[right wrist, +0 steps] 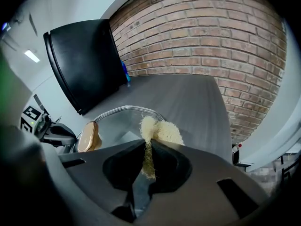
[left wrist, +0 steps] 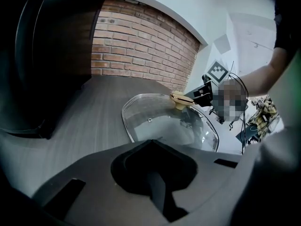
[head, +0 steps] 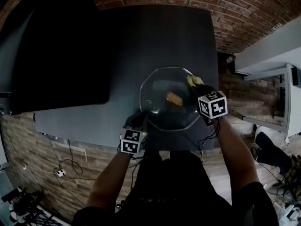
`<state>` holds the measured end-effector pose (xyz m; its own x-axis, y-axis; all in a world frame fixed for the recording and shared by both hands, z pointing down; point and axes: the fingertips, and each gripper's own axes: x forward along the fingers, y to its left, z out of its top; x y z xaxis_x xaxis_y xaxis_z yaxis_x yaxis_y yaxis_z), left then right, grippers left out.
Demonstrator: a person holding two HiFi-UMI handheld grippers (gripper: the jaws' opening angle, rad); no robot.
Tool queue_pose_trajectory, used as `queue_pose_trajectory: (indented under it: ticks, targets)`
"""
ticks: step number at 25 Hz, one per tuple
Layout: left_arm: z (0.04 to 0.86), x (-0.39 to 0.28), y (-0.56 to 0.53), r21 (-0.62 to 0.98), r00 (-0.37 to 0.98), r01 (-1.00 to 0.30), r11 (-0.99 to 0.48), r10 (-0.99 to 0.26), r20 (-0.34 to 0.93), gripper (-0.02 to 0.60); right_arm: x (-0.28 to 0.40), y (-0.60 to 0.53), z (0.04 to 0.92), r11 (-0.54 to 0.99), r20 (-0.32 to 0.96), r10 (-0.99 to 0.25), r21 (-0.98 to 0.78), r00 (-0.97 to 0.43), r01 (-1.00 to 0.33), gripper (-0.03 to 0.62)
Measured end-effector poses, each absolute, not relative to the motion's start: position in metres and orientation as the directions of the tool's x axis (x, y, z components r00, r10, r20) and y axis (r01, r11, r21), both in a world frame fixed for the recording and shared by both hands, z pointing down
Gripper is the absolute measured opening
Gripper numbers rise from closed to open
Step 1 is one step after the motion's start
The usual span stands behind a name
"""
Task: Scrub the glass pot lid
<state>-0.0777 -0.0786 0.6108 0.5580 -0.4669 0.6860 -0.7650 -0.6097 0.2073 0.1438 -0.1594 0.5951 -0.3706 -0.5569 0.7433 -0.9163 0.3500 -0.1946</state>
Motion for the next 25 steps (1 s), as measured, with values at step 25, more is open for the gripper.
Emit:
queue_pose_trajectory:
  ticks: [25]
  targets:
    - [0.61, -0.075, -0.078, 0.227, 0.549, -0.786, -0.575, -0.48, 0.684, 0.032, 0.061, -0.236, 0.594, 0.598, 0.796, -0.379, -0.18, -0.473, -0.781, 0.041]
